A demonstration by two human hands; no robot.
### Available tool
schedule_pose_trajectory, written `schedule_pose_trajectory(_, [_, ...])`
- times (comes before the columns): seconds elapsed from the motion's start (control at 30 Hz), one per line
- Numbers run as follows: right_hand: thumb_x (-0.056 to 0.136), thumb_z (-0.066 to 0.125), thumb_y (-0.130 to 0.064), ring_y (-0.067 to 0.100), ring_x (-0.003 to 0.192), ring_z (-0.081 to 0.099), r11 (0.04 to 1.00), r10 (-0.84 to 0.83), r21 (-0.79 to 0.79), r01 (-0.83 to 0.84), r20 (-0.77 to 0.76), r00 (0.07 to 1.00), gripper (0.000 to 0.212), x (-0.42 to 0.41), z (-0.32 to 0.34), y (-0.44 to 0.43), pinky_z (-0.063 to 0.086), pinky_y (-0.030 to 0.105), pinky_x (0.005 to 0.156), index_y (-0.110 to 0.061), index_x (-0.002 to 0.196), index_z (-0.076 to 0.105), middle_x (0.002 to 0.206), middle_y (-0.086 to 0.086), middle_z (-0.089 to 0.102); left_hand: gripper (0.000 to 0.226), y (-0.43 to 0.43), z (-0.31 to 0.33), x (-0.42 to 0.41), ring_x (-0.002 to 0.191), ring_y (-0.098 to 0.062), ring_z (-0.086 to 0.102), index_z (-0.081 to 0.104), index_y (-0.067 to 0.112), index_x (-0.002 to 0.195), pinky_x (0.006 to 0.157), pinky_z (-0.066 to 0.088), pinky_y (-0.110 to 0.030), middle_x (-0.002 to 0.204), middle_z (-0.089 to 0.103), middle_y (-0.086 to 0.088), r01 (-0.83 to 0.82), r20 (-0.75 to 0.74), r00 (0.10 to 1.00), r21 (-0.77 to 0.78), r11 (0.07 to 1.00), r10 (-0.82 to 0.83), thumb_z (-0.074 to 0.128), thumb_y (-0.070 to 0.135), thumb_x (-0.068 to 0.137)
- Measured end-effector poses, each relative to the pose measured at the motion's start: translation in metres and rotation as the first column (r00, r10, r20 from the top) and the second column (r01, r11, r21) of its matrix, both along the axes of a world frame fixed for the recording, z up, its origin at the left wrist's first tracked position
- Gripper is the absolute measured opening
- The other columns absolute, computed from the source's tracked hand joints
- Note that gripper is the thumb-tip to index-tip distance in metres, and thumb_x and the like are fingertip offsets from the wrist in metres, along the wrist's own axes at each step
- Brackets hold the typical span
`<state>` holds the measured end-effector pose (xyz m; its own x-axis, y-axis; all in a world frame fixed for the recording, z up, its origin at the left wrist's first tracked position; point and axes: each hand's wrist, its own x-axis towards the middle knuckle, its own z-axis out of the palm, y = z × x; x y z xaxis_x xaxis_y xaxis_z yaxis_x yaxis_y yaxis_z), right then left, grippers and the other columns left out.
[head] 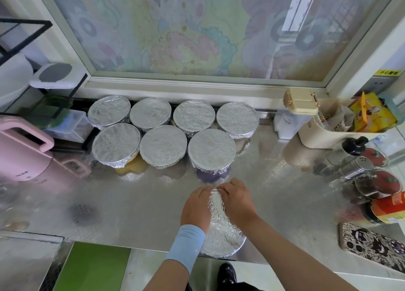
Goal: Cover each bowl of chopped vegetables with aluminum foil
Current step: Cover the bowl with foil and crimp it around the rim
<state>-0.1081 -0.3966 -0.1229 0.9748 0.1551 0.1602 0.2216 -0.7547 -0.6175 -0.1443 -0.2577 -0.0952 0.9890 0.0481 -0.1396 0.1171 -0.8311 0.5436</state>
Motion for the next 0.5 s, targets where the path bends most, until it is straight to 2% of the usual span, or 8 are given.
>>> schedule_pose_trajectory(0.07, [0.089, 0.064, -0.018, 0.024, 0.074, 0.057, 0.999, 0.041, -0.008, -0.041, -0.050, 0.998, 0.011, 0.006, 0.001, -0.001, 0.050, 0.036, 0.073, -0.019, 0.086, 0.075, 0.078, -0.001, 0.056, 0.047, -0.001, -0.001, -0.001, 0.124, -0.012, 0.047, 0.047, 0.027, 0.139, 0.101, 0.038, -0.022, 0.137, 0.051, 0.008, -0.039, -0.020, 0.999, 0.008, 0.999, 0.039, 0.045, 0.009, 0.095])
schedule_pose_trajectory(0.13, [0.094, 0.056, -0.023, 0.023, 0.082, 0.057, 0.993, 0.093, -0.059, -0.102, -0.132, 0.987, 0.017, 0.013, 0.002, -0.002, 0.049, 0.041, 0.082, -0.022, 0.091, 0.073, 0.086, -0.002, 0.057, 0.053, -0.001, -0.001, -0.002, 0.129, -0.011, 0.044, 0.045, 0.029, 0.140, 0.102, 0.039, -0.023, 0.143, 0.046, 0.009, -0.053, -0.013, 0.998, 0.043, 0.998, 0.054, 0.046, 0.005, 0.093])
schedule_pose_trajectory(0.23, [0.100, 0.039, -0.031, 0.021, 0.102, 0.055, 0.987, 0.073, -0.129, -0.098, -0.189, 0.979, 0.032, 0.009, 0.009, -0.005, 0.041, 0.038, 0.096, -0.024, 0.111, 0.068, 0.109, -0.002, 0.059, 0.062, -0.001, -0.002, -0.005, 0.146, -0.016, 0.023, 0.036, 0.023, 0.148, 0.118, 0.022, -0.028, 0.159, 0.026, 0.005, 0.095, 0.031, 0.994, 0.139, 0.986, -0.100, 0.049, 0.002, 0.091])
schedule_pose_trajectory(0.3, [0.098, 0.026, -0.039, 0.020, 0.107, 0.055, 0.992, 0.027, -0.116, -0.048, -0.174, 0.984, 0.047, -0.005, 0.014, -0.008, 0.042, 0.036, 0.097, -0.023, 0.123, 0.063, 0.118, -0.003, 0.059, 0.055, -0.003, 0.000, -0.011, 0.143, -0.018, 0.032, 0.040, 0.020, 0.147, 0.119, 0.021, -0.032, 0.156, 0.034, 0.003, 0.194, 0.056, 0.977, 0.158, 0.968, -0.205, 0.046, 0.014, 0.093])
schedule_pose_trajectory(0.33, [0.097, 0.025, -0.039, 0.020, 0.109, 0.056, 0.994, 0.026, -0.104, -0.045, -0.180, 0.983, 0.049, -0.013, 0.013, -0.009, 0.043, 0.036, 0.097, -0.022, 0.127, 0.061, 0.121, -0.004, 0.059, 0.052, -0.004, -0.002, -0.014, 0.139, -0.018, 0.039, 0.043, 0.020, 0.145, 0.119, 0.021, -0.032, 0.152, 0.040, 0.003, 0.228, 0.053, 0.969, 0.175, 0.958, -0.241, 0.043, 0.024, 0.093])
schedule_pose_trajectory(0.4, [0.101, 0.034, -0.032, 0.018, 0.114, 0.056, 0.998, 0.034, -0.041, -0.045, -0.246, 0.969, 0.040, -0.026, 0.010, -0.012, 0.042, 0.034, 0.101, -0.024, 0.134, 0.055, 0.127, -0.005, 0.059, 0.055, -0.005, -0.001, -0.018, 0.134, -0.017, 0.046, 0.047, 0.019, 0.142, 0.113, 0.021, -0.032, 0.147, 0.048, 0.003, 0.283, -0.004, 0.957, 0.233, 0.930, -0.290, 0.040, 0.040, 0.092])
schedule_pose_trajectory(0.5, [0.102, 0.041, -0.027, 0.011, 0.114, 0.057, 0.994, -0.010, 0.102, 0.047, -0.335, 0.942, 0.034, -0.029, 0.010, -0.013, 0.043, 0.027, 0.101, -0.030, 0.133, 0.055, 0.129, -0.010, 0.060, 0.060, -0.005, -0.002, -0.017, 0.133, -0.017, 0.048, 0.047, 0.018, 0.142, 0.111, 0.024, -0.032, 0.145, 0.049, 0.002, 0.308, -0.015, 0.948, 0.306, 0.901, -0.319, 0.038, 0.049, 0.092])
